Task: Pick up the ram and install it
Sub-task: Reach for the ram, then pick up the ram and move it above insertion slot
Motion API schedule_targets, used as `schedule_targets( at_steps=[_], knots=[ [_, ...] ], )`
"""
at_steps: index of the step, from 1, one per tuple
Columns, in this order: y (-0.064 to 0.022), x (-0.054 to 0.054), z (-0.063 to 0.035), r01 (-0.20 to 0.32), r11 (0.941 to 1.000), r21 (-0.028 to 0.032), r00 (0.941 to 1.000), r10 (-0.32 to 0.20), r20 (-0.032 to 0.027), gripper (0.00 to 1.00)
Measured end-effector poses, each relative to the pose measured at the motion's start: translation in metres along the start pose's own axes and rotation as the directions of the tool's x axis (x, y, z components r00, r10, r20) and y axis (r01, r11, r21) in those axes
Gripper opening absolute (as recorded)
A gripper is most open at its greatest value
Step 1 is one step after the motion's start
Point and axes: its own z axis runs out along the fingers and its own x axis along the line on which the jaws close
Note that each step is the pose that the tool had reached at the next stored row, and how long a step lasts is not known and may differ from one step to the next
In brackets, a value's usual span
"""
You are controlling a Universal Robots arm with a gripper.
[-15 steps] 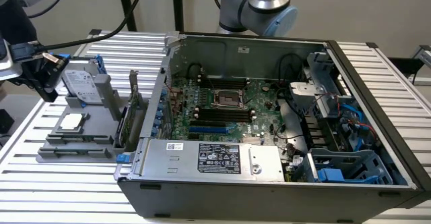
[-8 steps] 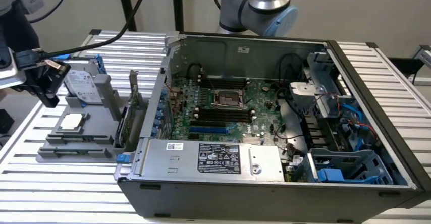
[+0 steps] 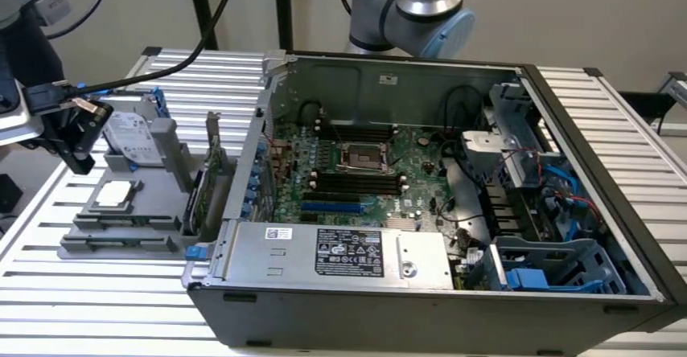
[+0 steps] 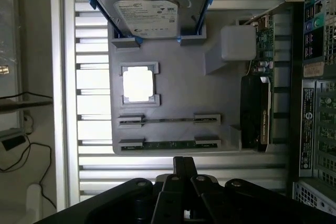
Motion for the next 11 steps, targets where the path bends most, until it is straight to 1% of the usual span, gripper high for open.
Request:
schedule_targets(
  at_steps=[11],
  knots=[
    [0.0000, 0.0000, 0.0000, 0.000, 1.0000, 0.0000, 1.0000, 0.000, 0.0001, 0.11]
  ],
)
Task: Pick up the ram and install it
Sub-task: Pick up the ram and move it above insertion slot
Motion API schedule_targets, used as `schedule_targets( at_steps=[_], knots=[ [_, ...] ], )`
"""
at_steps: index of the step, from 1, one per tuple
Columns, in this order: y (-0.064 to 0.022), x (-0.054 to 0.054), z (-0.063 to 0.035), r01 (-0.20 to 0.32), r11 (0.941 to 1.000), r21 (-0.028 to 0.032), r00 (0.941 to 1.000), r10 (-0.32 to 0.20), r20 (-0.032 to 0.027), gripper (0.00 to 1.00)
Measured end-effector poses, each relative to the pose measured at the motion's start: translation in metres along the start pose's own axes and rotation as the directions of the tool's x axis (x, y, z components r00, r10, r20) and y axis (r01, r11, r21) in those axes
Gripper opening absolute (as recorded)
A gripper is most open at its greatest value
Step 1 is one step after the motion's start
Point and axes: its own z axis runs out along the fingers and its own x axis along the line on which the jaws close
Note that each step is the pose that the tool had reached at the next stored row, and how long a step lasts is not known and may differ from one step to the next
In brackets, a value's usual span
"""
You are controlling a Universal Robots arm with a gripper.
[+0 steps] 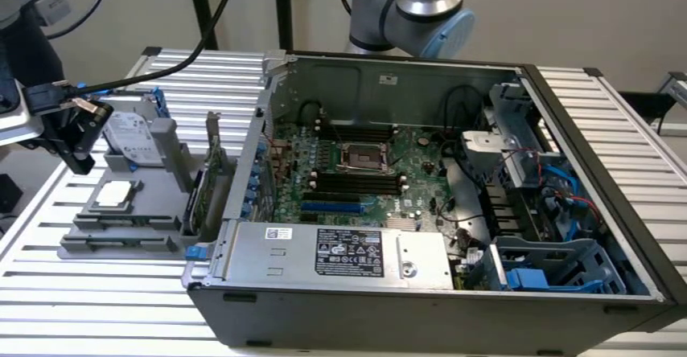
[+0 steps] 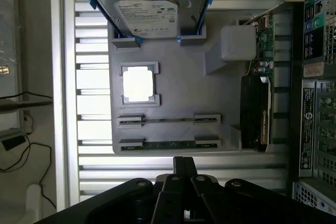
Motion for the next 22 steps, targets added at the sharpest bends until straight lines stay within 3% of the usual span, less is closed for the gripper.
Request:
schedule_targets(
  at_steps=[2, 6, 11, 15, 18, 22],
  knots=[
    [0.0000, 0.0001, -0.0001, 0.002, 1.0000, 0.0001, 1.0000, -0.002, -0.0001, 0.11],
    [0.0000, 0.0002, 0.0002, 0.072, 0.9974, -0.0001, 0.9974, -0.072, -0.0022, 0.11],
    [0.0000, 0.0002, 0.0005, 0.161, 0.9869, -0.0005, 0.9869, -0.161, -0.0050, 0.11],
    [0.0000, 0.0001, 0.0009, 0.232, 0.9727, -0.0010, 0.9727, -0.232, -0.0070, 0.11],
    [0.0000, 0.0002, 0.0013, 0.285, 0.9585, -0.0015, 0.9585, -0.285, -0.0087, 0.11],
    [0.0000, 0.0002, 0.0016, 0.354, 0.9354, -0.0022, 0.9353, -0.354, -0.0108, 0.11]
  ],
)
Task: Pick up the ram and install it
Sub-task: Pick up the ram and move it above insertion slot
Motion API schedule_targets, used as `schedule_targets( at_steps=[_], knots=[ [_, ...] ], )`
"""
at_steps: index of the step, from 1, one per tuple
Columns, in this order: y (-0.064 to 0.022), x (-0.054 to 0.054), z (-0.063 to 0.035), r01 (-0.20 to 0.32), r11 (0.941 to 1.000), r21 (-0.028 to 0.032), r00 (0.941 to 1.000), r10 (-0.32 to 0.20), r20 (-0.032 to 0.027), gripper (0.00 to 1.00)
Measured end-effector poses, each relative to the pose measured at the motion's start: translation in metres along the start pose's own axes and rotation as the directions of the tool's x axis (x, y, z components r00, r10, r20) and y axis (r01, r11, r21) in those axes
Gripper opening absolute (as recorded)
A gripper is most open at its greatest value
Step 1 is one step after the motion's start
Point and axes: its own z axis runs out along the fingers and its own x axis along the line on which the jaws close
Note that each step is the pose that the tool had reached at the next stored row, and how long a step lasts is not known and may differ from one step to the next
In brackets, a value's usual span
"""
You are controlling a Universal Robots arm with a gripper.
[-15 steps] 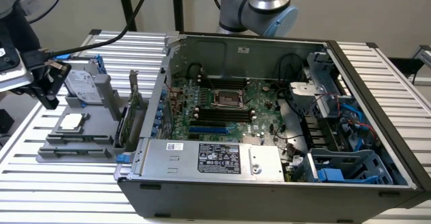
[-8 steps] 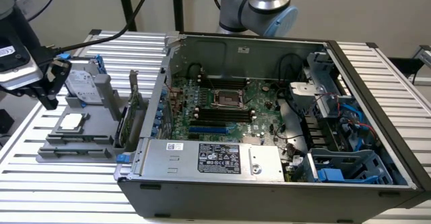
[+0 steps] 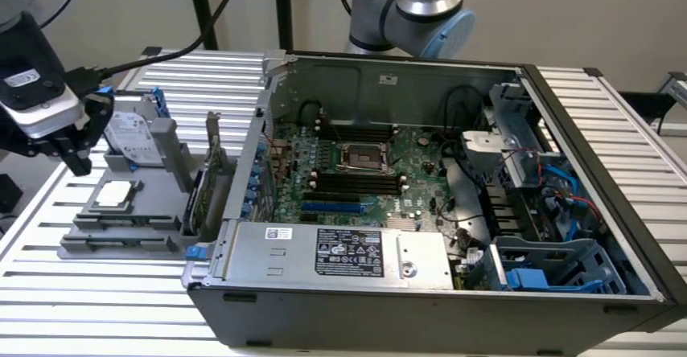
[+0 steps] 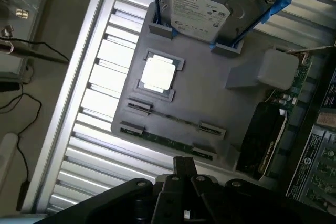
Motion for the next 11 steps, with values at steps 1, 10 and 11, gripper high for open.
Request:
schedule_targets(
  at_steps=[1, 10, 11],
  knots=[
    [0.0000, 0.0000, 0.0001, 0.018, 0.9998, 0.0000, 0.9998, -0.018, -0.0006, 0.11],
    [0.0000, 0.0000, 0.0011, 0.181, 0.9834, -0.0007, 0.9834, -0.181, -0.0055, 0.11],
    [0.0000, 0.0000, 0.0012, 0.199, 0.9800, -0.0008, 0.9800, -0.199, -0.0060, 0.11]
  ],
)
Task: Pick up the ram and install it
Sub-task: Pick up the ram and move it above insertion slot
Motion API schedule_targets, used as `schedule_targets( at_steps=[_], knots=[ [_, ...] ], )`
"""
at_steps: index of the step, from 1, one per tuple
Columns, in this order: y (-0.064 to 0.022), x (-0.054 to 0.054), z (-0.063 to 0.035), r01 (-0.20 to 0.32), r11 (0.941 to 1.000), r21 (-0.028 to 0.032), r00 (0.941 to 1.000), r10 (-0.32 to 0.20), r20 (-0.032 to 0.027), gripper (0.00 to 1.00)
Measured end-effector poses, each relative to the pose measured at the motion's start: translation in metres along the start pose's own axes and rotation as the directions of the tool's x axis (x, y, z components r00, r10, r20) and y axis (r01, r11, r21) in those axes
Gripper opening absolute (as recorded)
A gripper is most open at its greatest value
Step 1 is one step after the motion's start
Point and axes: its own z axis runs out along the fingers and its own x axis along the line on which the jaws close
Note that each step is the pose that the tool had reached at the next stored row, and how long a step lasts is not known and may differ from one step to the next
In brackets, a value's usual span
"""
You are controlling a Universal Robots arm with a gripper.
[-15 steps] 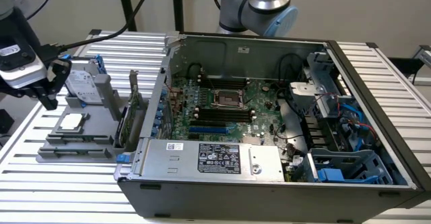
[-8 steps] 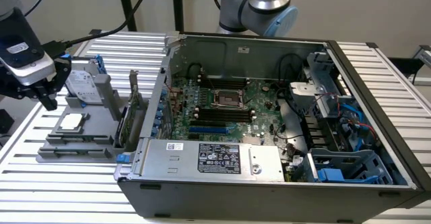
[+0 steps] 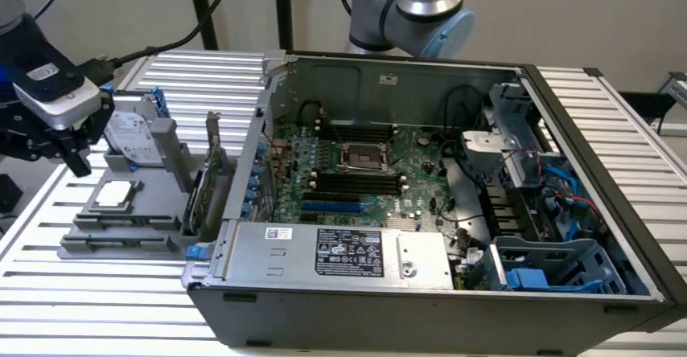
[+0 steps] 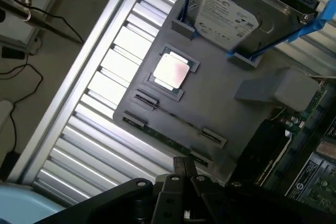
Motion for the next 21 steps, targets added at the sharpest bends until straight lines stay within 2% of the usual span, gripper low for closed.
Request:
schedule_targets(
  at_steps=[5, 10, 13, 16, 19, 21],
  knots=[
    [0.0000, 0.0000, 0.0005, 0.091, 0.9959, -0.0002, 0.9959, -0.091, -0.0028, 0.11],
    [-0.0001, 0.0000, 0.0011, 0.180, 0.9836, -0.0006, 0.9836, -0.180, -0.0055, 0.11],
    [-0.0001, 0.0000, 0.0015, 0.235, 0.9720, -0.0011, 0.9720, -0.235, -0.0072, 0.11],
    [-0.0001, 0.0000, 0.0018, 0.287, 0.9580, -0.0015, 0.9579, -0.287, -0.0087, 0.11],
    [-0.0001, 0.0000, 0.0022, 0.338, 0.9411, -0.0021, 0.9411, -0.338, -0.0103, 0.11],
    [-0.0001, 0.0000, 0.0024, 0.373, 0.9278, -0.0025, 0.9277, -0.373, -0.0113, 0.11]
  ],
)
